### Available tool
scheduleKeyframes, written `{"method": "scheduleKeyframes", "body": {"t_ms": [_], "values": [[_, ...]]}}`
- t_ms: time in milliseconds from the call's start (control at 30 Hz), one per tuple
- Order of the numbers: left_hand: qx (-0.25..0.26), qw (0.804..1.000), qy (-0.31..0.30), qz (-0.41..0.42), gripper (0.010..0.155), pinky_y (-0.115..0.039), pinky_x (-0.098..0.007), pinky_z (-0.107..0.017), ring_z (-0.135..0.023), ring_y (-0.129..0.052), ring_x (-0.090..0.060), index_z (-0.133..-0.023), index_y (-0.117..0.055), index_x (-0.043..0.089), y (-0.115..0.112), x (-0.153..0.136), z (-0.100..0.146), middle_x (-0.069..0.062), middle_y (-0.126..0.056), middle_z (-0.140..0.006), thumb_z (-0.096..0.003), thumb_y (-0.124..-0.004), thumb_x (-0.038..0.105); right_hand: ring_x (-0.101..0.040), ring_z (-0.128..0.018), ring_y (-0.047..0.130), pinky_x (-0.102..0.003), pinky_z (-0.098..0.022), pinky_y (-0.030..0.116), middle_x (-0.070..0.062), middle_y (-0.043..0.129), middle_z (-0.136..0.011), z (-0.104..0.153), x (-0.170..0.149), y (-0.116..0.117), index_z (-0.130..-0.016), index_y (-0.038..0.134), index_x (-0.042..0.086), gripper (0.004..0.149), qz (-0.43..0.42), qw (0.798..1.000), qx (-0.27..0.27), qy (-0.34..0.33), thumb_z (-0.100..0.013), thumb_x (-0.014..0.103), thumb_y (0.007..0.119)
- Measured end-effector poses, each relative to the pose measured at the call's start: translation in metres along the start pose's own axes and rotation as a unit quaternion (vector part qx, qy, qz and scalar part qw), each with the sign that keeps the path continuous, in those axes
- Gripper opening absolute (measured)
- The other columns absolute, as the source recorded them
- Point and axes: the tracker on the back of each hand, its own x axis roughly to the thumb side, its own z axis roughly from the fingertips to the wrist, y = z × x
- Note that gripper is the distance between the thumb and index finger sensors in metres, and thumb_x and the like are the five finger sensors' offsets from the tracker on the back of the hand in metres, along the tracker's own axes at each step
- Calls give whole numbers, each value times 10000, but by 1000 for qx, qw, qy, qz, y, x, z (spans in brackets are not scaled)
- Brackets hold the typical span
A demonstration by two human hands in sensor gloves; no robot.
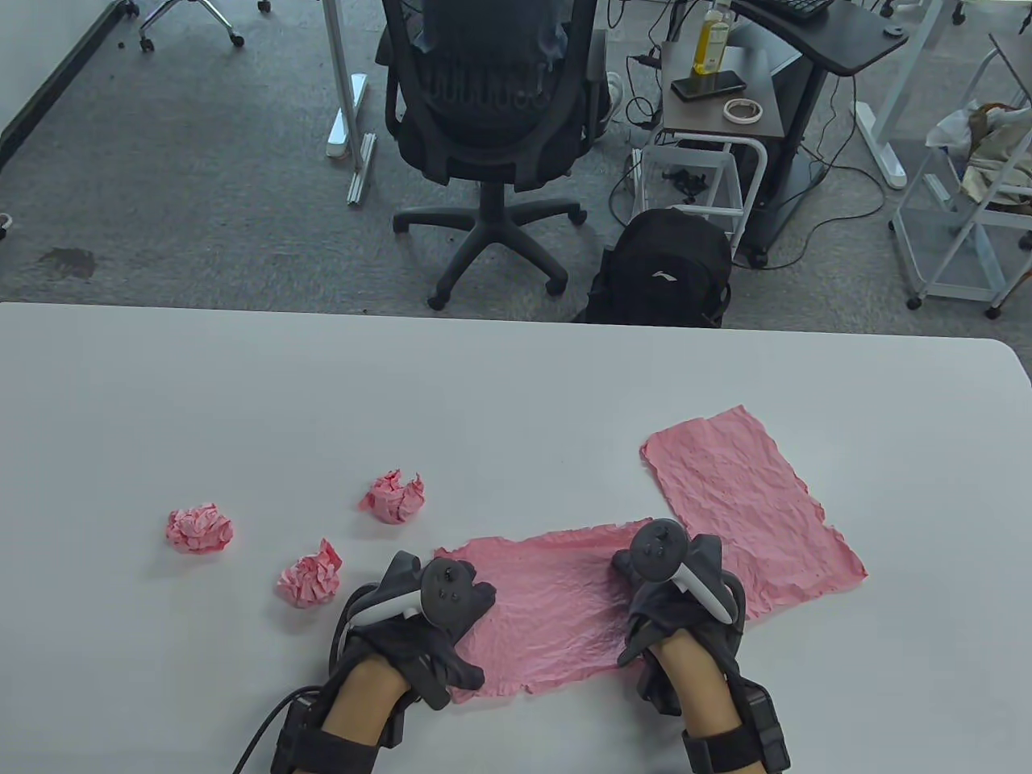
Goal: Flatten crumpled papers and stack
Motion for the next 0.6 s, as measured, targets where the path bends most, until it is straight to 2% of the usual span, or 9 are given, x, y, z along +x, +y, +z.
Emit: {"method": "scheduleKeyframes", "body": {"t_ms": [67,167,233,333,367,400,433,533,600], "values": [[-3,1000,3,-2,1000,-133,-660,-772,-1135,-11,-349,-1157,-231,330,1,0,0,-29,-32,-1165,-437,-872,596,-557,-908,512,-603,-601,587,-286,501,-1071,8,8,0,-1005,622,125,629,32,999,-21,-24,-435,157,886],[-5,1000,9,-2,1011,-136,-660,-773,-1132,-9,-353,-1156,-224,328,1,-2,0,-32,-27,-1162,-432,-875,601,-551,-915,519,-605,-601,591,-275,513,-1075,26,41,8,-1007,627,136,628,45,991,-38,-121,-434,173,882],[-5,1000,14,2,1014,-133,-659,-772,-1129,-4,-355,-1155,-217,329,1,-4,2,-35,-20,-1160,-432,-871,604,-541,-919,530,-600,-604,598,-267,525,-1075,36,72,21,-1002,643,142,610,51,978,-18,-202,-436,157,867],[-4,1000,19,7,1018,-125,-657,-772,-1129,3,-349,-1154,-213,333,1,-7,2,-30,-14,-1159,-428,-873,606,-523,-915,588,-579,-603,649,-263,570,-1065,46,110,47,-991,664,144,601,98,957,17,-272,-426,157,869],[-3,1000,21,6,1018,-127,-654,-774,-1130,2,-345,-1154,-214,336,1,-7,2,-24,-15,-1159,-426,-872,607,-512,-914,606,-562,-603,672,-259,577,-1064,44,111,51,-990,662,149,604,119,957,30,-264,-424,167,870],[-3,1000,29,5,1018,-130,-652,-774,-1130,0,-340,-1152,-212,340,1,-7,2,-22,-16,-1158,-423,-869,610,-495,-935,543,-544,-621,649,-236,508,-1083,39,106,50,-999,628,166,623,132,959,54,-244,-424,171,866],[-3,999,35,5,1018,-134,-653,-776,-1133,-3,-334,-1150,-210,346,1,-7,3,-16,-16,-1157,-419,-868,613,-468,-950,524,-521,-633,642,-208,491,-1094,36,100,45,-1004,622,177,625,115,962,61,-239,-428,173,867],[-2,999,39,-1,1016,-148,-655,-779,-1137,-17,-333,-1148,-209,352,1,-5,3,-12,-23,-1159,-414,-861,616,-478,-950,462,-525,-639,586,-220,446,-1094,23,56,30,-1001,622,133,645,24,988,57,-139,-413,86,882],[-3,999,38,5,1014,-137,-651,-777,-1136,-8,-324,-1147,-207,355,1,-6,3,-7,-15,-1158,-417,-861,614,-476,-946,450,-519,-637,574,-218,441,-1091,18,30,20,-1001,618,126,649,-1,994,46,-104,-411,87,885]]}}
